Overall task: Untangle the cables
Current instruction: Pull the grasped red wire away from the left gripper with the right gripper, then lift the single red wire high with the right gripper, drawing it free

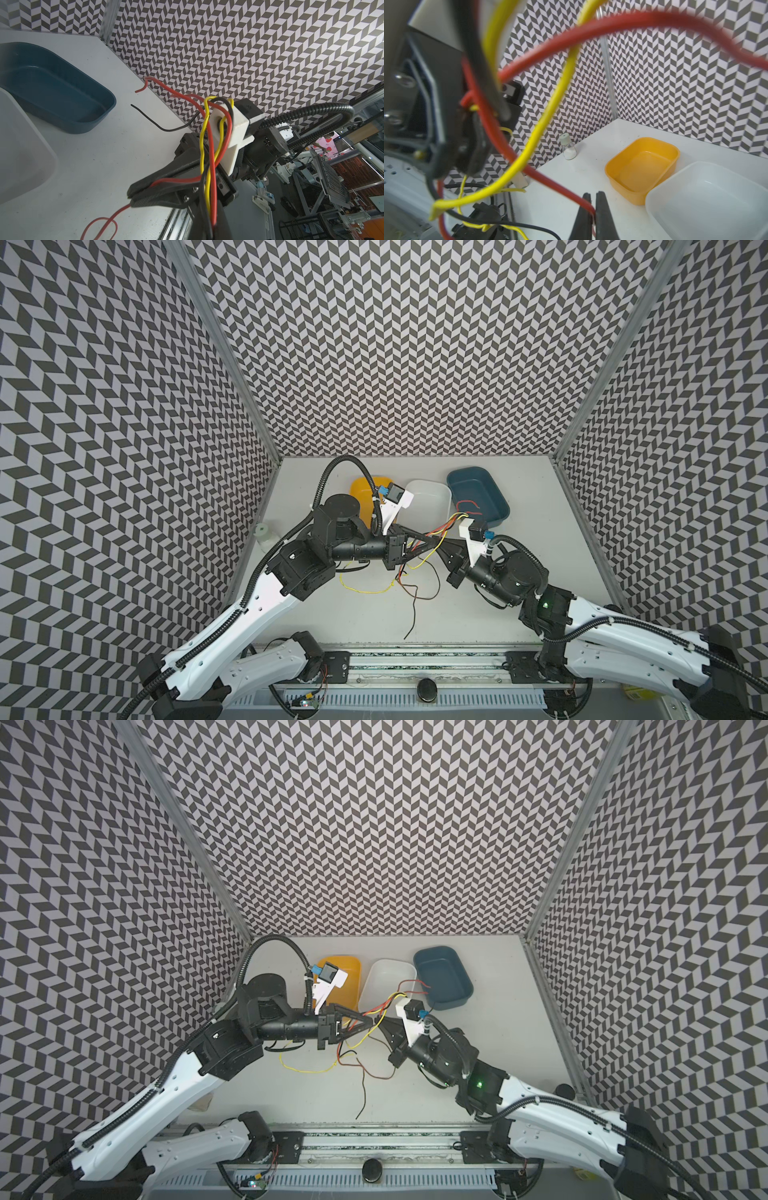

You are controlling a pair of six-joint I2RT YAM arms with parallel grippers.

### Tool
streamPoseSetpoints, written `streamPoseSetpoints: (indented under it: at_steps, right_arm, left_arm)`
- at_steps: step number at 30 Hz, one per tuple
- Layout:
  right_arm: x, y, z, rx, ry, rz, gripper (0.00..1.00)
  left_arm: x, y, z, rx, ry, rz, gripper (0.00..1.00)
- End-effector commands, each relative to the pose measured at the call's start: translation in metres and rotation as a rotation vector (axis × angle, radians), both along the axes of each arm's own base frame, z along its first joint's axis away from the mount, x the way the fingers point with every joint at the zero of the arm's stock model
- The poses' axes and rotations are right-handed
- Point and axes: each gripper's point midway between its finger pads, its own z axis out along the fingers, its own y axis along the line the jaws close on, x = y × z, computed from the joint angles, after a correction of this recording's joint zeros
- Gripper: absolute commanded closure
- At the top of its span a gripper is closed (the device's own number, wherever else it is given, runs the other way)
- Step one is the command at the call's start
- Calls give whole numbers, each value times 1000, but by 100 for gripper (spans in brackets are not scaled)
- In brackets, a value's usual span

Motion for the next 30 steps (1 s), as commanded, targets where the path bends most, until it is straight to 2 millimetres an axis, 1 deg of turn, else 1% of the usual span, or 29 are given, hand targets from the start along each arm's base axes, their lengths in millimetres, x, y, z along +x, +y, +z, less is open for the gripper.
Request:
streamPoseSetpoints:
  at_steps: [1,4,8,11,12,13,14,16,19,20,24,25,26,28,30]
  right_arm:
    - [14,-32,-19,-37,32,-180,100]
    - [19,-50,-35,-71,50,-265,100]
    - [27,-68,-49,-113,85,-357,100]
    - [34,-83,-63,-155,140,-428,100]
    - [36,-88,-68,-157,167,-448,100]
    - [37,-91,-72,-155,186,-449,100]
    - [38,-89,-73,-151,191,-430,100]
    - [37,-87,-71,-133,196,-397,100]
    - [39,-94,-65,-160,196,-426,100]
    - [41,-100,-65,-163,203,-452,100]
    - [56,-133,-79,-143,319,-540,100]
    - [57,-137,-80,-131,334,-538,100]
    - [58,-142,-77,-117,340,-543,100]
    - [56,-150,-65,-98,318,-558,100]
    - [53,-153,-43,-98,273,-559,100]
  left_arm:
    - [-5,19,30,-23,-93,44,100]
    - [-2,31,42,-27,-107,79,100]
    - [2,44,60,-36,-161,119,100]
    - [6,55,73,-32,-188,174,100]
    - [4,57,78,-37,-200,183,100]
    - [2,59,81,-46,-204,183,100]
    - [1,58,83,-58,-197,176,100]
    - [-2,57,82,-73,-182,161,100]
    - [-3,58,80,-72,-182,163,100]
    - [-3,59,80,-70,-180,165,100]
    - [-7,62,81,-64,-190,169,100]
    - [-7,63,80,-60,-191,173,100]
    - [-7,64,80,-55,-198,177,100]
    - [-5,66,75,-33,-207,197,100]
    - [1,71,67,0,-212,246,100]
